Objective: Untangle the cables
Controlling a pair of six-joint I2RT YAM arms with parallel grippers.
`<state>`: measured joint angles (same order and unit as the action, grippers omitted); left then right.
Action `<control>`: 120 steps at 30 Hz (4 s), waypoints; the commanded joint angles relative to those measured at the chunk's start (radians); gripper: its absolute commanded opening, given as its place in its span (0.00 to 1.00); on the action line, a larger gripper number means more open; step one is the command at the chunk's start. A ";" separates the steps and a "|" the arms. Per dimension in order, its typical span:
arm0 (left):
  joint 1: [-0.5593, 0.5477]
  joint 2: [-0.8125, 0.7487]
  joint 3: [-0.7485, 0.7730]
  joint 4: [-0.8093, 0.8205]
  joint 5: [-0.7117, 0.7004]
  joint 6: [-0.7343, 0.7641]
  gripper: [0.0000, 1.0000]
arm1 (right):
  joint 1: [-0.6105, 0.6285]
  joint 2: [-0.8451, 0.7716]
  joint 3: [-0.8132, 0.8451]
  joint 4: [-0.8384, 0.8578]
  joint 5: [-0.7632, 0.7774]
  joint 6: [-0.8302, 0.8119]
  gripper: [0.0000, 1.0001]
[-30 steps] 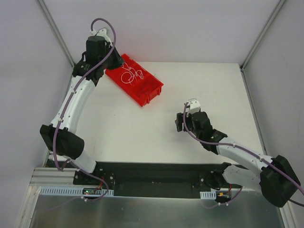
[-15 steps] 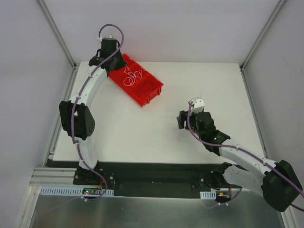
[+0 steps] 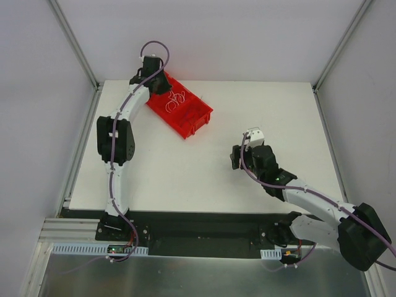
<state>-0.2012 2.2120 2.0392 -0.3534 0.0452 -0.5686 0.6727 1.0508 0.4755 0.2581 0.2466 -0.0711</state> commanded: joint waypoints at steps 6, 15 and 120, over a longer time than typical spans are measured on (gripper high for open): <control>0.022 -0.040 0.030 0.062 0.134 0.033 0.59 | -0.004 0.006 0.014 0.049 0.003 0.007 0.72; 0.025 -0.225 -0.118 0.030 0.130 0.070 0.73 | -0.005 -0.003 0.012 0.049 -0.007 0.014 0.72; -0.400 -1.186 -1.243 -0.039 -0.160 0.092 0.00 | 0.070 -0.238 0.104 -0.512 0.120 0.221 0.00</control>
<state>-0.6079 0.9844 0.8261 -0.3046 -0.0204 -0.4709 0.7898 0.7410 0.5926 -0.1287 0.2604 0.1158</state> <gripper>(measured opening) 0.006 0.012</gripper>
